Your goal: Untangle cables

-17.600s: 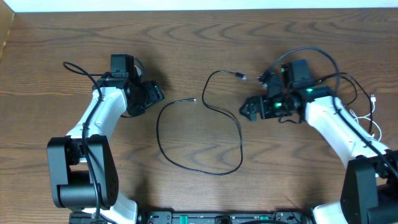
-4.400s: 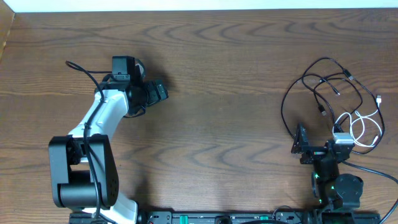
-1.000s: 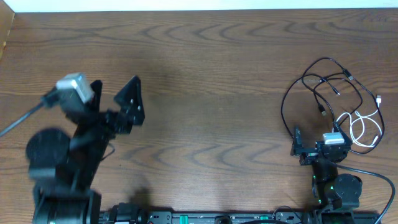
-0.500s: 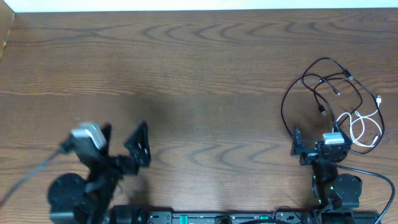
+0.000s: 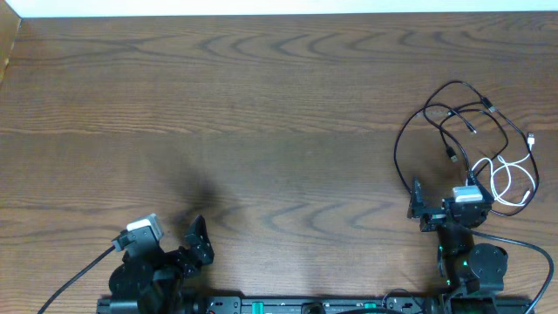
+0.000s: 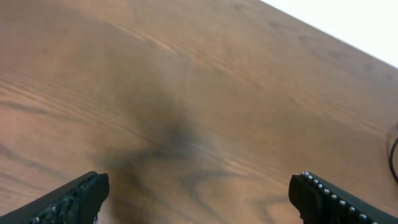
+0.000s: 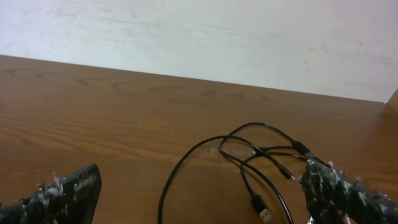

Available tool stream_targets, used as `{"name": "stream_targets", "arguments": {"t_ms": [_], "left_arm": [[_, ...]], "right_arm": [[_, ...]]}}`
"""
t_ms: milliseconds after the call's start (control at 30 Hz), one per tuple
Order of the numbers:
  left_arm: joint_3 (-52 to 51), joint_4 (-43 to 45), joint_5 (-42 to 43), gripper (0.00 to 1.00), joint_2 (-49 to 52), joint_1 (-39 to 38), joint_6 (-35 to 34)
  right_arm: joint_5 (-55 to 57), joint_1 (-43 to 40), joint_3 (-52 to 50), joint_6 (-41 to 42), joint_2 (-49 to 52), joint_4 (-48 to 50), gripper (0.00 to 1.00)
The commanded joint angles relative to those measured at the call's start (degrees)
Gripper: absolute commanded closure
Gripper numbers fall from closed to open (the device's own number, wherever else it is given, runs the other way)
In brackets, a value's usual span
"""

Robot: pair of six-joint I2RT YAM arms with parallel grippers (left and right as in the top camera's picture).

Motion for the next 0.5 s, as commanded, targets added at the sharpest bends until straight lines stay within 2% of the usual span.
{"name": "stream_targets", "arguments": {"t_ms": [0, 100, 200, 367, 467], "left_arm": [[-1.6, 3.9, -3.7, 0.02, -1.7, -1.2, 0.2], [-3.0, 12.6, -6.1, 0.02, -1.7, -1.3, 0.2], [-5.4, 25.0, -6.3, 0.02, -1.7, -1.3, 0.4], [-13.2, 54.9, -6.2, 0.02, -1.7, -1.3, 0.3], [-18.0, 67.0, -6.2, 0.02, -1.7, -1.3, 0.3]], "right_arm": [[0.5, 0.2, -0.1, -0.3, -0.4, -0.3, 0.01], [0.5, 0.2, -0.1, -0.3, -0.4, -0.3, 0.01], [0.5, 0.2, -0.1, -0.4, -0.4, -0.3, 0.01], [0.5, 0.2, -0.1, -0.3, -0.4, -0.3, 0.01], [0.5, 0.2, -0.1, -0.3, -0.4, -0.3, 0.01]]}}
